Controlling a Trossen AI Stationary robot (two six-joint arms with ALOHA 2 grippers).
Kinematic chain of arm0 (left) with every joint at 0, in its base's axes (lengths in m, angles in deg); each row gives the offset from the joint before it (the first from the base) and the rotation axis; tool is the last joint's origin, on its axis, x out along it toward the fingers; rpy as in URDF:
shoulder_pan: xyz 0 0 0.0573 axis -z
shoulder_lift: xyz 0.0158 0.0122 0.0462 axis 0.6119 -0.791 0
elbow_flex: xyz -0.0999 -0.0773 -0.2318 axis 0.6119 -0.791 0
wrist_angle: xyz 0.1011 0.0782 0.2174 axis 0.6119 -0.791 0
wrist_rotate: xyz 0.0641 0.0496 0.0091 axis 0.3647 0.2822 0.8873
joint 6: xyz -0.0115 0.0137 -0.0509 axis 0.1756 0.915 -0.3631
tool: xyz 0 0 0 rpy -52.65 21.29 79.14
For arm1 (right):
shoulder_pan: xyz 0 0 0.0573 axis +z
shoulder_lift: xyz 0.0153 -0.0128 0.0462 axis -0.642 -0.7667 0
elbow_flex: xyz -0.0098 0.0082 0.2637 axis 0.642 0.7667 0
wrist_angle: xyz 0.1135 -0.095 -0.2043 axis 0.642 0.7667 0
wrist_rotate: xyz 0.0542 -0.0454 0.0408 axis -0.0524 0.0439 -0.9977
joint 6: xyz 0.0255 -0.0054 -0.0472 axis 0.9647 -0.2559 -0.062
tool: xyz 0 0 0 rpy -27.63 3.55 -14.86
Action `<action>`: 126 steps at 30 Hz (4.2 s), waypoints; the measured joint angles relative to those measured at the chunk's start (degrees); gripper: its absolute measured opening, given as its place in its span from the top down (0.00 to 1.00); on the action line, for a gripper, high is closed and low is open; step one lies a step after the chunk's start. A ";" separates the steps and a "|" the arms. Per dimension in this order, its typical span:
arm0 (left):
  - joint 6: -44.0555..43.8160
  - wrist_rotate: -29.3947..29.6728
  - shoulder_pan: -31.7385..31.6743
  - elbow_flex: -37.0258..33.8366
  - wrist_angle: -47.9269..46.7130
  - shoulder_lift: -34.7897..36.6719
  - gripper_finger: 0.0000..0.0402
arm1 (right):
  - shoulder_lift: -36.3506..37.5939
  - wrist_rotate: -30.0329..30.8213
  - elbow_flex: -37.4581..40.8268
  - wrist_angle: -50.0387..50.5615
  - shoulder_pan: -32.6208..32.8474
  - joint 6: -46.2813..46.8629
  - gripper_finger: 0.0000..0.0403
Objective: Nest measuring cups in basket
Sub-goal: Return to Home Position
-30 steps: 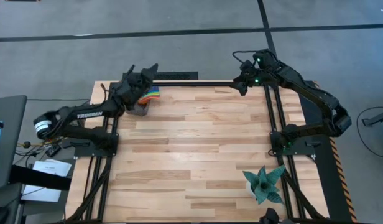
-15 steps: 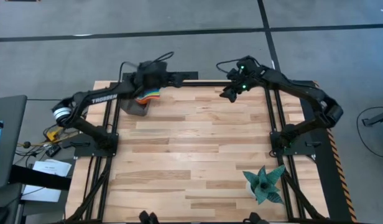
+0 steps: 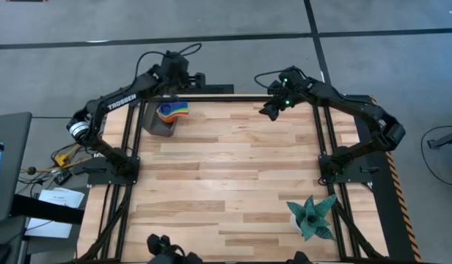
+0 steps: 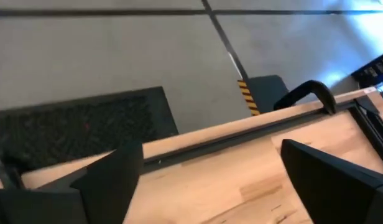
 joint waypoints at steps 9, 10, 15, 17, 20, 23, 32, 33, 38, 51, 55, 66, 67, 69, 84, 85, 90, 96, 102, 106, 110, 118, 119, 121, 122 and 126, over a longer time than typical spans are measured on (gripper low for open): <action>11.14 -7.03 5.94 -0.09 15.96 0.00 0.56 | 10.86 4.66 0.02 -9.19 3.88 -0.21 0.44; 11.34 -10.15 6.14 -0.09 19.39 0.00 0.64 | 12.65 4.64 0.02 -10.12 3.80 -0.20 0.47; 9.92 -23.71 6.32 -0.09 34.12 0.94 0.96 | 22.82 4.43 0.02 -9.67 1.91 -0.66 0.72; 11.07 -24.65 6.45 -0.07 36.36 1.96 0.97 | 26.53 3.81 0.00 -9.20 1.02 -1.47 0.84; 12.28 -24.81 6.68 -0.13 34.33 3.82 0.96 | 30.94 2.56 0.00 -8.30 0.13 -1.98 0.97; 12.24 -24.62 7.77 -2.54 33.35 6.86 0.97 | 34.22 2.55 0.06 -5.48 0.01 -0.29 0.95; 20.23 -19.35 13.31 -14.29 34.77 19.34 0.99 | 39.77 -0.01 8.81 -14.77 5.58 7.16 0.97; 20.29 -18.93 13.31 -14.90 34.65 20.29 1.00 | 39.61 0.70 9.25 -17.07 6.21 9.15 0.96; 31.43 -19.28 12.27 -15.43 30.26 24.42 1.00 | 36.72 4.55 9.68 -17.33 7.14 9.00 0.93; 34.87 -28.86 9.09 -32.71 26.27 42.69 1.00 | 40.98 6.74 9.68 -14.07 21.35 -3.57 0.98; 30.97 -22.42 10.63 -41.06 27.07 49.66 1.00 | 44.22 9.61 9.69 -8.51 25.99 -6.92 0.99; 31.05 -18.06 18.30 -56.03 37.46 59.18 1.00 | 59.15 13.79 13.78 7.20 30.30 -4.91 0.99; 30.91 -16.95 18.76 -57.25 38.83 59.73 1.00 | 61.40 13.75 15.35 5.03 30.51 -5.00 0.98; 30.07 -16.42 19.44 -59.50 41.39 61.14 1.00 | 66.04 13.72 18.95 1.28 30.49 -4.30 0.97; 30.87 -15.67 23.43 -63.39 37.49 67.82 1.00 | 79.36 13.41 37.37 -9.07 30.33 0.90 0.99; 30.95 -15.75 23.43 -63.39 37.18 68.24 1.00 | 79.37 13.17 37.33 -9.30 30.33 0.49 0.99; 33.37 -14.49 23.43 -63.34 32.19 69.85 1.00 | 79.53 13.10 37.33 -9.41 30.33 -1.94 0.97; 34.60 -14.24 23.41 -65.22 34.33 69.90 1.00 | 79.53 13.09 41.03 -15.24 30.33 -1.77 0.99; 31.11 -14.12 23.41 -72.59 46.70 69.83 1.00 | 79.52 13.07 43.77 -16.69 30.35 -1.70 0.97; 30.04 -13.62 23.41 -74.66 48.98 69.83 1.00 | 79.52 13.09 45.40 -19.46 30.35 -1.27 0.98; 31.37 -13.64 23.39 -74.66 47.47 69.83 1.00 | 79.54 12.75 47.60 -23.42 30.35 1.46 0.98; 32.53 -14.68 23.39 -74.71 47.00 69.85 1.00 | 79.52 9.96 52.44 -26.77 30.88 5.04 0.99; 31.96 -14.69 23.37 -74.73 46.51 69.85 1.00 | 79.52 9.96 53.15 -28.74 31.39 5.57 0.99; 30.63 -14.70 23.39 -74.73 45.54 69.83 1.00 | 79.54 10.13 54.39 -32.50 32.86 5.84 0.98; 30.40 -14.97 23.43 -74.73 45.35 69.83 1.00 | 79.54 10.16 55.05 -33.95 33.67 5.84 0.98; 30.83 -15.63 23.43 -74.75 45.35 69.85 1.00 | 79.54 11.99 57.57 -37.21 36.87 5.99 0.99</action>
